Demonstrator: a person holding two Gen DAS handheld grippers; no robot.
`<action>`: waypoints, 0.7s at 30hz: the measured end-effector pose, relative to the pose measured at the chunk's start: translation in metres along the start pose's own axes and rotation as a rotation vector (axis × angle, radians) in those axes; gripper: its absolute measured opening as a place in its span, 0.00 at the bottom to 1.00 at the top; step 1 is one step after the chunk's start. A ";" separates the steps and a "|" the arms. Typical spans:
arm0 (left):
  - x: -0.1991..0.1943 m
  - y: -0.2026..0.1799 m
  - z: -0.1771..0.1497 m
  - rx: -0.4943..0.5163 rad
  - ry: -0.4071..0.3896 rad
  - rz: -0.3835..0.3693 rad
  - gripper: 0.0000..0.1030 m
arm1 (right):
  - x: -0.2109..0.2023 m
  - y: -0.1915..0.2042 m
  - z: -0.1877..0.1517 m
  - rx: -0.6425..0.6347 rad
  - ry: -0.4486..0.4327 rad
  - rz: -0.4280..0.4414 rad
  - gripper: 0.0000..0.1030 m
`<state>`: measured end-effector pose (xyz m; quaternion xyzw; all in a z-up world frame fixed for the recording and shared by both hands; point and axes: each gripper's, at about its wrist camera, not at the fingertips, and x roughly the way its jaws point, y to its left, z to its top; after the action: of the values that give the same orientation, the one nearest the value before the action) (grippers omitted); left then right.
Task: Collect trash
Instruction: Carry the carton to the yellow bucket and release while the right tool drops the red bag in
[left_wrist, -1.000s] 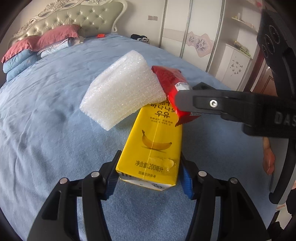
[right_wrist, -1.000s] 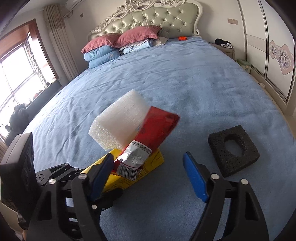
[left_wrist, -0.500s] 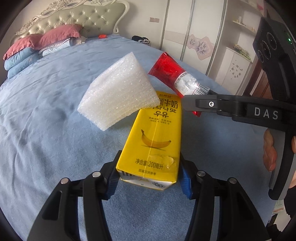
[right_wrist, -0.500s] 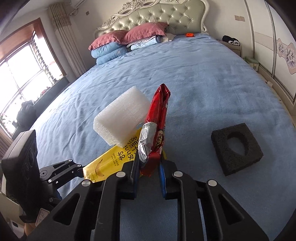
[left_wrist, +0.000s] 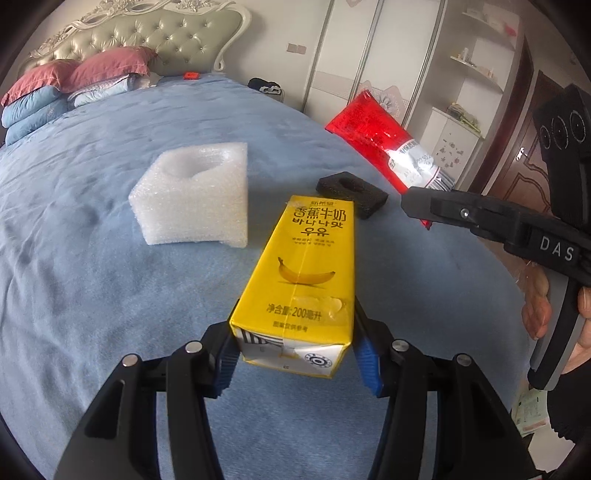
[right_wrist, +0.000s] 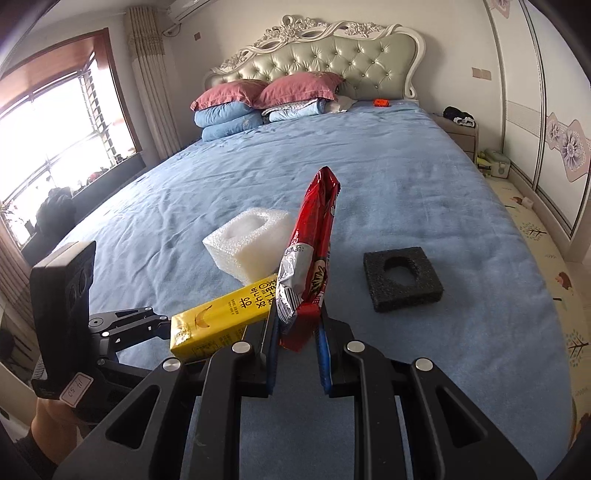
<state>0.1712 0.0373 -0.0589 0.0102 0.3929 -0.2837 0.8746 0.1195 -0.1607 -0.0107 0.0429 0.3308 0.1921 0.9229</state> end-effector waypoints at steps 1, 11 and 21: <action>-0.002 -0.005 0.000 0.001 -0.008 -0.004 0.52 | -0.004 -0.001 -0.002 -0.003 -0.006 -0.005 0.17; 0.003 -0.067 0.000 0.020 -0.050 -0.060 0.50 | -0.051 -0.039 -0.032 0.008 -0.047 -0.041 0.17; 0.025 -0.167 0.019 0.125 -0.068 -0.115 0.49 | -0.114 -0.100 -0.063 0.054 -0.108 -0.114 0.17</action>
<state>0.1133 -0.1199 -0.0286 0.0324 0.3443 -0.3578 0.8674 0.0320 -0.2992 -0.0125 0.0589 0.2877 0.1275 0.9474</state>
